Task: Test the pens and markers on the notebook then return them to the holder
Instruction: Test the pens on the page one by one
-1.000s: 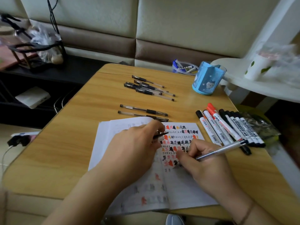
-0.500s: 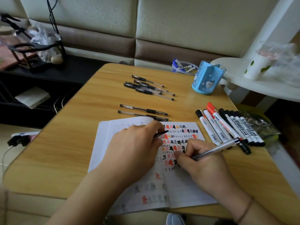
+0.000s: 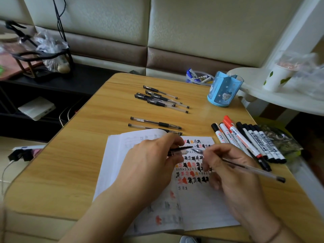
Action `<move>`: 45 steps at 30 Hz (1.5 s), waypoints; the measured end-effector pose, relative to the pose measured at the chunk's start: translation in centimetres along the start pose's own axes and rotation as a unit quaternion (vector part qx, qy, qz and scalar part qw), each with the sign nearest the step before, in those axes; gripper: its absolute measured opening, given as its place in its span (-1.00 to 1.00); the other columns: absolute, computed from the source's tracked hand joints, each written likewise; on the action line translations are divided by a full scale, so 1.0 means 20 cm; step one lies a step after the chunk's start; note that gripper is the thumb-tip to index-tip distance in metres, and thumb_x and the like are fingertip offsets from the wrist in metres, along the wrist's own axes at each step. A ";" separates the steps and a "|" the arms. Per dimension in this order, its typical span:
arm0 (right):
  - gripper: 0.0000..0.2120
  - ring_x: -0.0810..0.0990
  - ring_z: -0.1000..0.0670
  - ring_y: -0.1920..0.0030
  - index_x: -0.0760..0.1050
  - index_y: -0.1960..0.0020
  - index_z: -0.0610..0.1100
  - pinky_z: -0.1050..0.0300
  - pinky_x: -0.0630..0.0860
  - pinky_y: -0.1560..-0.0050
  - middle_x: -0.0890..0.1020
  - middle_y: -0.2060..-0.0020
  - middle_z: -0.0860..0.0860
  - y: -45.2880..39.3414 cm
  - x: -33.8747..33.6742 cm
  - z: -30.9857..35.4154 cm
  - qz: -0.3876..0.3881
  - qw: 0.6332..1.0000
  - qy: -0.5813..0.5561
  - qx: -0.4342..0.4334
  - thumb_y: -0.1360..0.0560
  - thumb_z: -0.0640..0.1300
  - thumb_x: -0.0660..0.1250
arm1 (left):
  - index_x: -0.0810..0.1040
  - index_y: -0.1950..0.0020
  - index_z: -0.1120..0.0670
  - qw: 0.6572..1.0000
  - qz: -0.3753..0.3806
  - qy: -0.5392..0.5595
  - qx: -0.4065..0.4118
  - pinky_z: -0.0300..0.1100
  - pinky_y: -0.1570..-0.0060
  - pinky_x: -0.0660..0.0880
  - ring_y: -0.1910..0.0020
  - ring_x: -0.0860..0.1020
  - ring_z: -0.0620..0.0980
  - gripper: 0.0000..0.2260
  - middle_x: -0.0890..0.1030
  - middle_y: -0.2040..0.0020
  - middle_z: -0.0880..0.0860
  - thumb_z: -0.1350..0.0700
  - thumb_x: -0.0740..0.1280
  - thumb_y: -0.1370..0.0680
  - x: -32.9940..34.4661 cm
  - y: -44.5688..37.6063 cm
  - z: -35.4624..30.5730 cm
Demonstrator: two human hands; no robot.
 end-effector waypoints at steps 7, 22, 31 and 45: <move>-0.84 0.52 -0.05 0.43 0.63 0.25 -0.12 0.25 0.28 0.60 0.60 0.41 -0.12 0.00 -0.01 0.02 -0.022 0.999 -0.034 0.005 -0.37 -0.03 0.39 | 0.51 -0.08 -0.16 0.997 -0.013 0.071 0.012 -0.09 0.08 0.54 0.06 0.56 -0.19 -0.82 0.64 0.05 -0.22 0.01 0.39 -0.51 -0.02 0.01 -0.01; -0.52 0.36 -0.01 0.66 0.37 0.51 -0.06 0.21 0.37 0.56 0.37 0.68 -0.02 0.02 0.03 0.08 -0.079 0.990 -0.098 -0.061 -0.19 0.23 0.54 | 0.57 0.15 -0.05 0.966 0.023 0.249 0.066 -0.35 0.42 0.40 0.42 0.53 -0.14 -0.88 0.57 0.37 -0.10 0.13 0.30 -0.53 0.01 0.03 -0.14; -0.66 0.50 0.00 0.31 0.46 0.30 0.10 0.07 0.47 0.36 0.55 0.32 0.03 -0.32 0.16 0.30 -0.005 0.981 0.090 -0.172 -0.47 0.29 0.14 | 0.40 -0.24 -0.20 0.987 0.013 0.136 -0.083 -0.17 0.08 0.58 0.08 0.57 -0.22 -0.64 0.61 0.07 -0.18 -0.22 0.32 -0.48 0.00 -0.03 0.05; -0.50 0.51 0.10 0.25 0.50 0.14 0.09 0.19 0.40 0.35 0.56 0.27 0.12 -0.92 0.54 -0.09 0.231 0.681 0.659 -0.218 -0.48 0.40 -0.05 | 0.44 -0.18 -0.01 0.997 0.071 -0.013 -0.038 -0.07 0.01 0.42 -0.11 0.45 0.07 -0.73 0.56 -0.09 0.01 -0.12 0.23 -0.57 -0.01 -0.06 0.02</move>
Point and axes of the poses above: each hand's wrist, its own y-axis away from the middle knuckle, its own x-axis out of the palm, z = x × y, the point moved 8 cm from there along -y, towards the middle knuckle
